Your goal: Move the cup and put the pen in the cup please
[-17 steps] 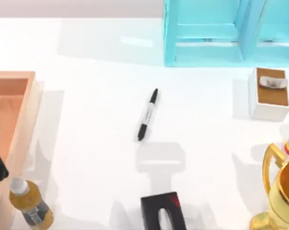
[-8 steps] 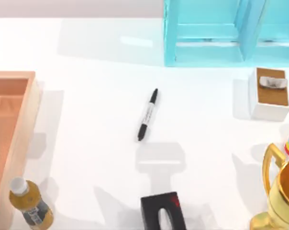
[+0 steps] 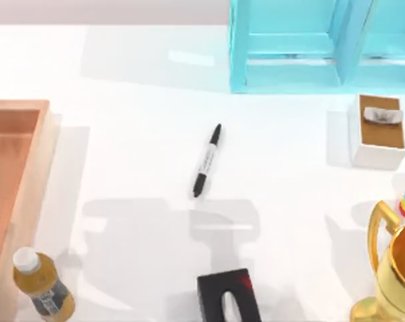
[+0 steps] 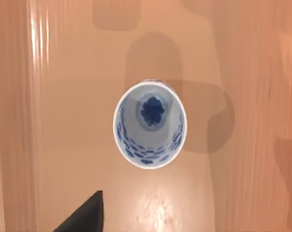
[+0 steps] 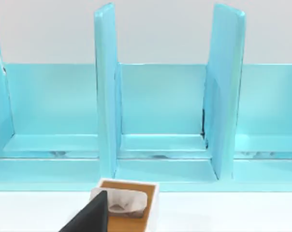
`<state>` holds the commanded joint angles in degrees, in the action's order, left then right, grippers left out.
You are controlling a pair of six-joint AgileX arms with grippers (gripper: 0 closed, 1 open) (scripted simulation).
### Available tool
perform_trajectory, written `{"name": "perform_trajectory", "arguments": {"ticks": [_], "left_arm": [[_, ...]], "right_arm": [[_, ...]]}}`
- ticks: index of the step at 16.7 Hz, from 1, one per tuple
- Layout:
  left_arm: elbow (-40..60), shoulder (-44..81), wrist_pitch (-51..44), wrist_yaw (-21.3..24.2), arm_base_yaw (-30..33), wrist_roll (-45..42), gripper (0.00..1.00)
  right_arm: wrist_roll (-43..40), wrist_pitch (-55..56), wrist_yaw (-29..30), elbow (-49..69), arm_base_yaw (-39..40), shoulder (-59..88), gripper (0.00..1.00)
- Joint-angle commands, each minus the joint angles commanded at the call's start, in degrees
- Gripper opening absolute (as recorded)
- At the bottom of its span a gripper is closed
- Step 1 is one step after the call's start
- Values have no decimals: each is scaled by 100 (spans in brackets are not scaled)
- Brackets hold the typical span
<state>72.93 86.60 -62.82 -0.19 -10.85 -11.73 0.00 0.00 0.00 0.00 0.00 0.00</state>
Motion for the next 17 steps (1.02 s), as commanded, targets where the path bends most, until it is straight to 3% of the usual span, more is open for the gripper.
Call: {"name": "perform_trajectory", "arguments": {"ticks": [7, 13, 17], "left_arm": [[1279, 1537, -1129, 0, -193, -211, 100], [1178, 1552, -1024, 0, -172, -199, 100], [510, 1740, -140, 1, -190, -211, 100]], "right_arm": [[0, 0, 0, 0, 0, 0, 100], [0, 0, 0, 0, 0, 0, 100], [0, 0, 0, 0, 0, 0, 100]]}}
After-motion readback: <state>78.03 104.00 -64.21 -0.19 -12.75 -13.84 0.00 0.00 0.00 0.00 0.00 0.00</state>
